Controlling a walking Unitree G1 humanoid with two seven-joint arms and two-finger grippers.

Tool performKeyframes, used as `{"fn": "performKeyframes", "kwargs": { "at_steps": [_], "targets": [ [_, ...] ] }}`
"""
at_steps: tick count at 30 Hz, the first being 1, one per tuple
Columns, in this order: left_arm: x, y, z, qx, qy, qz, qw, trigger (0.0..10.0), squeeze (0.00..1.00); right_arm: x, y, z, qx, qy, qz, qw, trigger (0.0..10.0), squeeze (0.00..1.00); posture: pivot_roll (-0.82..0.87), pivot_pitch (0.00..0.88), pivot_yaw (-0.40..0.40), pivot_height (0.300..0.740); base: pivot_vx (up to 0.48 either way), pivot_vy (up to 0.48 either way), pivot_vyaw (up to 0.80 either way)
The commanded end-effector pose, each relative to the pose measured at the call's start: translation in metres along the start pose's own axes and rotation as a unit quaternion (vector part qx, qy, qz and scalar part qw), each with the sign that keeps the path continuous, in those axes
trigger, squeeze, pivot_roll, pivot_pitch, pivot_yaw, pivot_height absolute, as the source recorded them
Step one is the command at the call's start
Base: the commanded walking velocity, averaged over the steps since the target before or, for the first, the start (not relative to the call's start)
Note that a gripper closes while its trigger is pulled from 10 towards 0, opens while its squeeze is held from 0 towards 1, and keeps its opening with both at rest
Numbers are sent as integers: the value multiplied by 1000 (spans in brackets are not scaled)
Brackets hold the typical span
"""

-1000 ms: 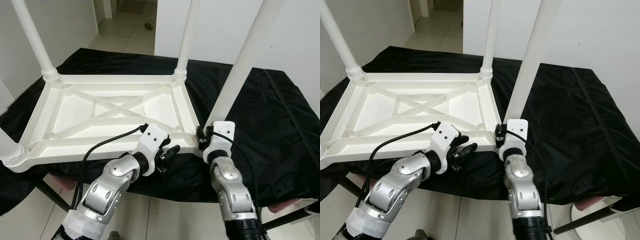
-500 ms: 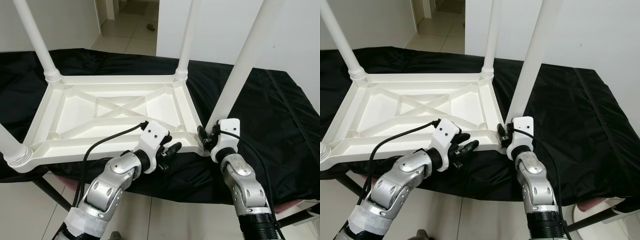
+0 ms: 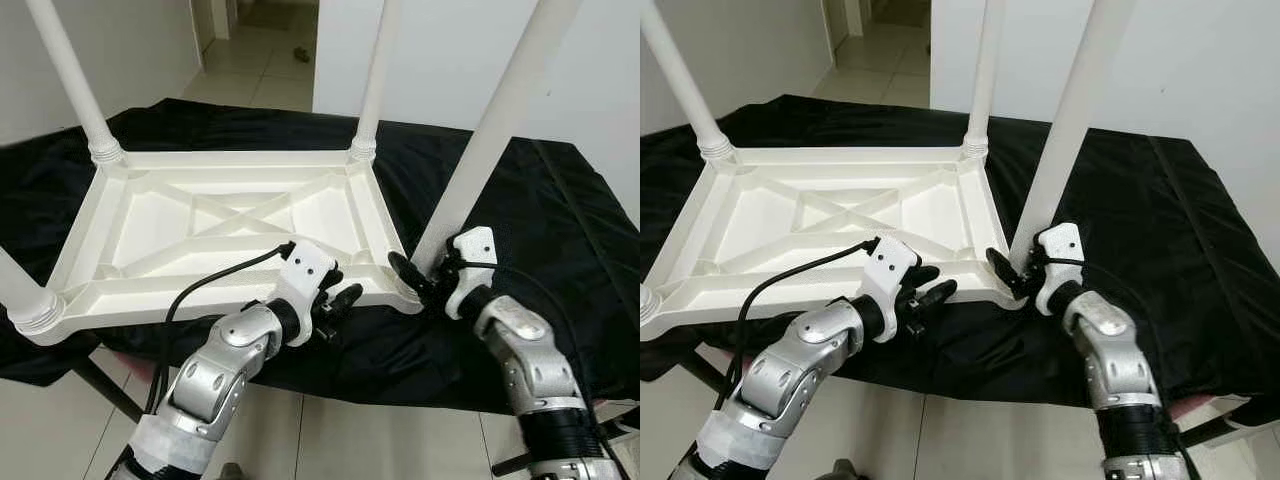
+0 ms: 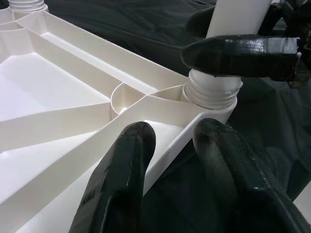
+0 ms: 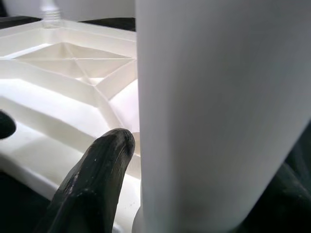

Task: Building children table

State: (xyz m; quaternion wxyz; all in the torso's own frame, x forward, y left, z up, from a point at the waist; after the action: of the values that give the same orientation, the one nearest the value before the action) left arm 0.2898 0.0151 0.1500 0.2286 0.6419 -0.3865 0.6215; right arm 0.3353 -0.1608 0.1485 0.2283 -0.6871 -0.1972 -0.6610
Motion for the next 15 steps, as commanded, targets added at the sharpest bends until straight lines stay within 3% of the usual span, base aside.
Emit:
{"fn": "performKeyframes", "kwargs": {
  "at_steps": [1,3,4,5,6,7,11,15],
  "targets": [
    [2,0,2,-2,-1,3,1000,10000,0,-9,-4,2,34,-22,-2,999,10000,0,14,0,-18,740,0,0,0],
    [3,0,2,-2,-1,3,1000,10000,0,-12,-2,3,48,-30,-2,998,10000,0,13,0,-17,740,0,0,0],
    [3,0,3,-3,0,3,1000,10000,0,-13,-1,3,57,-34,-1,998,4078,0,12,0,-15,740,0,0,0],
    [3,1,3,-3,0,4,1000,10000,0,-14,0,4,64,-38,2,997,1804,0,12,0,-15,740,0,0,0],
    [3,1,3,-3,0,4,1000,10000,0,-14,0,4,64,-38,2,997,1804,0,12,0,-15,740,0,0,0],
    [3,1,3,-4,0,5,1000,10000,0,-15,1,4,73,-41,7,996,0,0,15,0,-16,740,0,0,0],
    [4,2,4,-5,1,8,1000,10000,0,-20,3,4,77,-48,20,996,0,0,18,0,-18,740,0,0,0],
    [4,3,4,-5,2,9,1000,10000,0,-26,7,4,42,-50,21,998,0,0,20,0,-23,740,0,0,0]
  ]
}}
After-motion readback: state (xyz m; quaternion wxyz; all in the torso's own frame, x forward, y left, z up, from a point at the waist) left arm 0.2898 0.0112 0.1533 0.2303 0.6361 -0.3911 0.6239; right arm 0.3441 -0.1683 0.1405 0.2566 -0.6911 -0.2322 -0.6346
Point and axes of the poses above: a point about 5 cm out from each wrist's last joint towards the gripper, its own z axis pointing out of the wrist towards the gripper, its own x axis along the axis of the wrist's last joint, y = z × x, the point moved 4 cm from there along z, pointing out of the wrist towards the gripper, and after that the axes turned 11 degrees about z, right-handed, at the moved point
